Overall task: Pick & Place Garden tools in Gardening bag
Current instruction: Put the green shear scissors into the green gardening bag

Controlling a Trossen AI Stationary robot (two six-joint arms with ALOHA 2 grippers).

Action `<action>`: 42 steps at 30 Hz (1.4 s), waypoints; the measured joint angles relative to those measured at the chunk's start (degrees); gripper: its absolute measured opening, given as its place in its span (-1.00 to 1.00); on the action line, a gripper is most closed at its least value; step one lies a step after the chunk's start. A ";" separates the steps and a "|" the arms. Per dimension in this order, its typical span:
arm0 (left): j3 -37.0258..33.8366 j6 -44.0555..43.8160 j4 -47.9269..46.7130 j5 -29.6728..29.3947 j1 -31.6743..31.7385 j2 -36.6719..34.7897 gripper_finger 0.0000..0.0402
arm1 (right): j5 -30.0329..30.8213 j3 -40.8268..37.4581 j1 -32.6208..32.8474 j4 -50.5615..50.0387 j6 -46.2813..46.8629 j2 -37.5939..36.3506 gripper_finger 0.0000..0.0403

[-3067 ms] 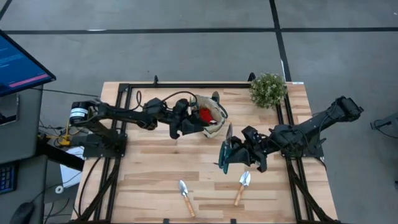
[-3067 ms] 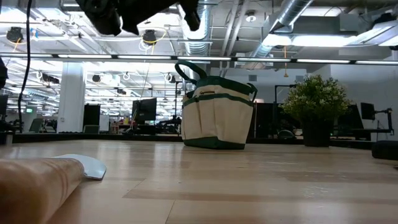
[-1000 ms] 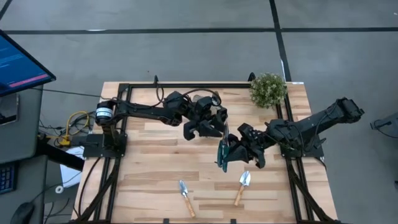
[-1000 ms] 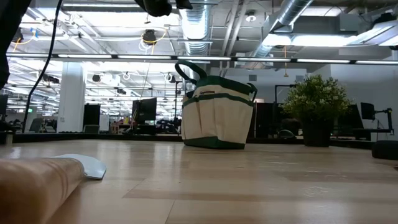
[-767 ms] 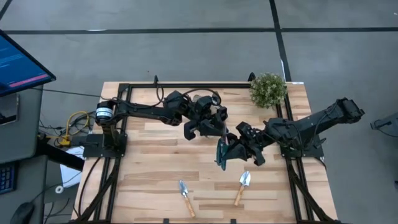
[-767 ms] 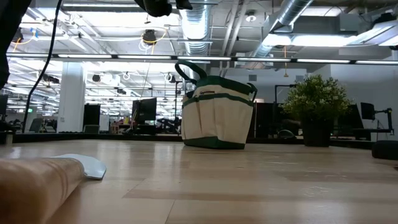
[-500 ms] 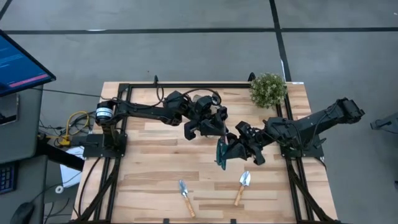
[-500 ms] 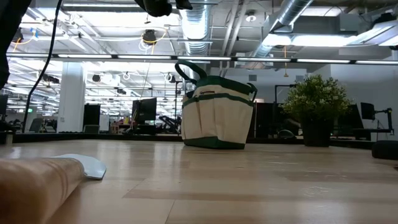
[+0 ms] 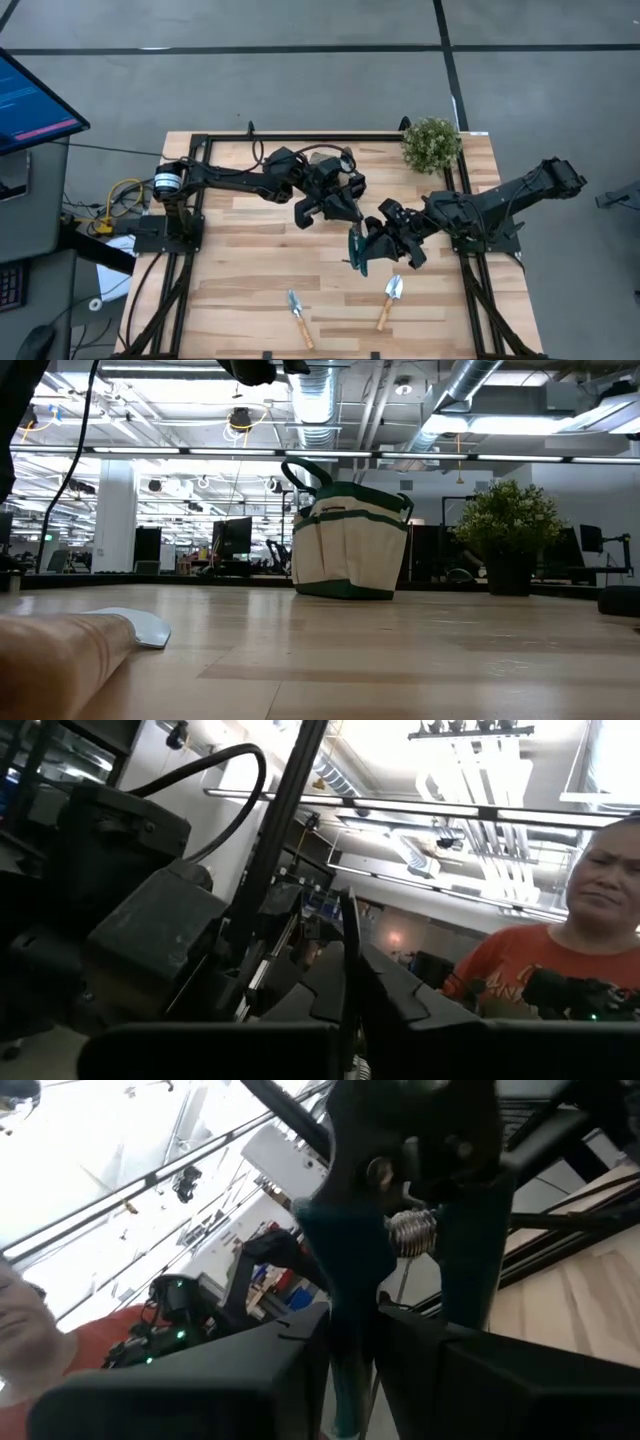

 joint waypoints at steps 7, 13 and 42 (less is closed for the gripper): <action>-0.02 -4.33 -0.57 2.00 1.59 0.04 -0.95 | 0.73 0.00 -0.59 -3.00 3.74 -1.68 -0.34; -0.02 -7.67 -3.31 4.02 3.63 -0.07 -0.95 | 0.64 -0.02 -2.23 -16.39 7.38 -7.24 -0.03; -0.07 15.38 -58.20 -28.72 4.42 -18.12 -0.95 | 21.48 13.03 -7.20 -41.44 -23.21 -8.77 -0.38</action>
